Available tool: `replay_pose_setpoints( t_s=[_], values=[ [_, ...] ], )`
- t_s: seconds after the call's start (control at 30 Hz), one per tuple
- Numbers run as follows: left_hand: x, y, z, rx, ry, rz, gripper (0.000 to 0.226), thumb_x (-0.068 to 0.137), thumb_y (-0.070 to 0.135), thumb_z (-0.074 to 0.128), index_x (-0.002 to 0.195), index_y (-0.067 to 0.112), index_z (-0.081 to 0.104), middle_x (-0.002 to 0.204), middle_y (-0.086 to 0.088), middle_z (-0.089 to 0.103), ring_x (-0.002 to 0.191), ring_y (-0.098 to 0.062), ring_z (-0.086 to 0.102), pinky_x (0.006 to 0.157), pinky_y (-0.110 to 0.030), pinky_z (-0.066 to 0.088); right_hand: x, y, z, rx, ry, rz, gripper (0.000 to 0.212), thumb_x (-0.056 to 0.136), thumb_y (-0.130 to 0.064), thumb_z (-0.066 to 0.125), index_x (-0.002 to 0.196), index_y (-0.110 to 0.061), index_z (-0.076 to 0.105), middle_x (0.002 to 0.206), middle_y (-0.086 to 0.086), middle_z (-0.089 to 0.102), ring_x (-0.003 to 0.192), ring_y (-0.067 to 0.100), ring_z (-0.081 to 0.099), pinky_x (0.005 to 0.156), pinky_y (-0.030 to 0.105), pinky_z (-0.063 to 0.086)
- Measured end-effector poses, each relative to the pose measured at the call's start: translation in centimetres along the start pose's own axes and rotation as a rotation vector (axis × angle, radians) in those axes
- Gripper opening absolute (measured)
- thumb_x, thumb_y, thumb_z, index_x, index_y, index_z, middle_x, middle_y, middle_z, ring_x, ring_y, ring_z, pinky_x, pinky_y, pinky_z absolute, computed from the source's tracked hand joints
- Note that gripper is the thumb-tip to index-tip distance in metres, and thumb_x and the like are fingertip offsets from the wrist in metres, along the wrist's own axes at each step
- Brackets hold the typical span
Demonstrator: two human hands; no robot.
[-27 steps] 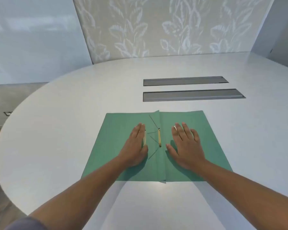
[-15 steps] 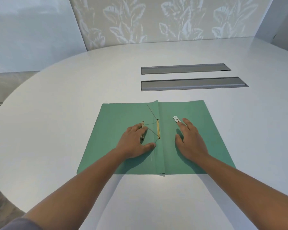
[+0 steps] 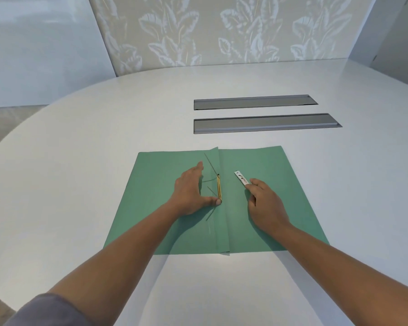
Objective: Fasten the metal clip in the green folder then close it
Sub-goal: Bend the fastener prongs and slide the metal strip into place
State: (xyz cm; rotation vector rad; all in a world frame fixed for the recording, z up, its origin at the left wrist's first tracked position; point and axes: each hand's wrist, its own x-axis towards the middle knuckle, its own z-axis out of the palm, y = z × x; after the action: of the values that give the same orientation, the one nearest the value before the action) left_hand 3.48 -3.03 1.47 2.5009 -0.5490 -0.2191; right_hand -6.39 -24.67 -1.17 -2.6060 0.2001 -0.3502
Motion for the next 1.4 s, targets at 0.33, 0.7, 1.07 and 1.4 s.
replay_pose_setpoints(
  t_s=[0.33, 0.7, 1.07, 1.4],
  values=[
    [0.3, 1.1, 0.7, -0.363, -0.178, -0.05, 0.126, 0.074, 0.028, 0.09, 0.162, 0.022, -0.001, 0.162, 0.015, 0.033, 0.152, -0.015, 0.025, 0.122, -0.034, 0.018, 0.0, 0.1, -0.2, 0.052, 0.034, -0.016, 0.047, 0.089, 0.009, 0.047, 0.131, -0.006, 0.064, 0.141, 0.011, 0.061, 0.13, 0.029, 0.055, 0.106, 0.041, 0.045],
    [0.5, 1.5, 1.1, -0.34, -0.062, -0.065, 0.084, 0.067, 0.033, 0.093, 0.141, 0.037, 0.053, 0.137, 0.009, 0.061, 0.127, -0.022, 0.053, 0.114, -0.044, 0.04, 1.2, -0.9, -0.7, 0.063, -0.001, 0.033, 0.036, 0.081, 0.014, 0.051, 0.106, -0.001, 0.072, 0.108, 0.012, 0.071, 0.101, 0.033, 0.064, 0.088, 0.043, 0.055],
    [0.2, 1.9, 1.0, -0.237, -0.05, -0.051, 0.094, 0.069, 0.038, 0.091, 0.148, 0.044, 0.041, 0.149, 0.003, 0.052, 0.139, -0.027, 0.042, 0.118, -0.051, 0.03, 2.5, -5.3, -2.7, 0.776, 0.013, 0.253, 0.024, 0.08, -0.007, 0.073, 0.1, -0.022, 0.074, 0.09, 0.002, 0.077, 0.074, 0.017, 0.074, 0.064, 0.037, 0.061],
    [0.4, 1.8, 0.9, -0.148, -0.087, -0.02, 0.101, 0.074, 0.045, 0.086, 0.157, 0.039, 0.028, 0.154, 0.0, 0.047, 0.143, -0.028, 0.037, 0.118, -0.051, 0.028, 2.5, -6.8, -3.6, 0.886, 0.001, 0.084, 0.033, 0.087, -0.002, 0.067, 0.091, -0.032, 0.077, 0.084, -0.011, 0.078, 0.076, 0.005, 0.069, 0.072, 0.024, 0.059]
  ],
)
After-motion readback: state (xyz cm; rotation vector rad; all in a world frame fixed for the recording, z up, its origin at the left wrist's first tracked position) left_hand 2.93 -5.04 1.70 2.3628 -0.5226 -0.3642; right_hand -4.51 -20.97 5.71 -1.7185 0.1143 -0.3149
